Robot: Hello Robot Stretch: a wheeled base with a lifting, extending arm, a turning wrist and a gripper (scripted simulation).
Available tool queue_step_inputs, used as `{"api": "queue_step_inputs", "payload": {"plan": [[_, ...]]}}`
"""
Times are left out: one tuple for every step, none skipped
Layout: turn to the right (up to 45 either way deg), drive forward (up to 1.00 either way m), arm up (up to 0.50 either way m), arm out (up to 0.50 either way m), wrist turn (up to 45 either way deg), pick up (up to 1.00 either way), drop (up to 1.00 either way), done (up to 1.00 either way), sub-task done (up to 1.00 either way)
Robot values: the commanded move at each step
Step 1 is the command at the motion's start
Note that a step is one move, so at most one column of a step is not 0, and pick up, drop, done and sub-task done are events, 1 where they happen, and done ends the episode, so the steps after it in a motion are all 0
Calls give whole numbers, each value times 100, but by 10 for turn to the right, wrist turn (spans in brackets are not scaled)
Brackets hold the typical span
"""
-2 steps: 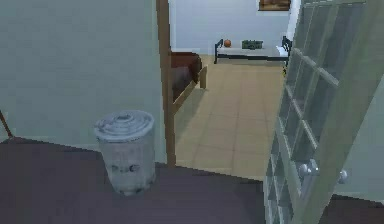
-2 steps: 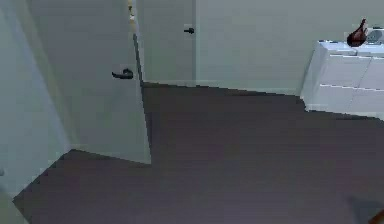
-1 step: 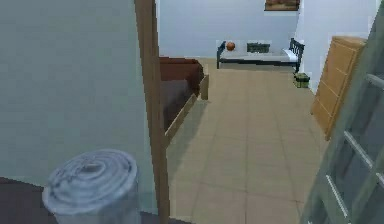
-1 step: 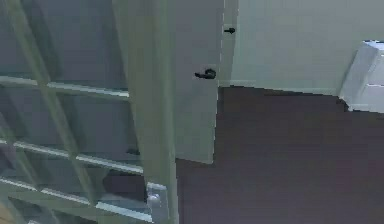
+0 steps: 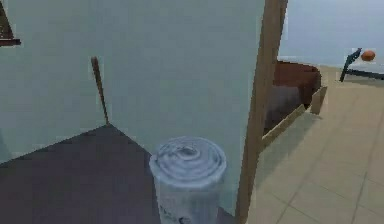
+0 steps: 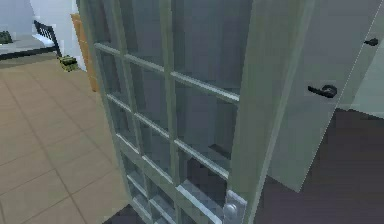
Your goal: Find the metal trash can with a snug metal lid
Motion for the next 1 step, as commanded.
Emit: {"api": "queue_step_inputs", "payload": {"plan": [[0,0,0,0,0,0,0,100,0]]}}
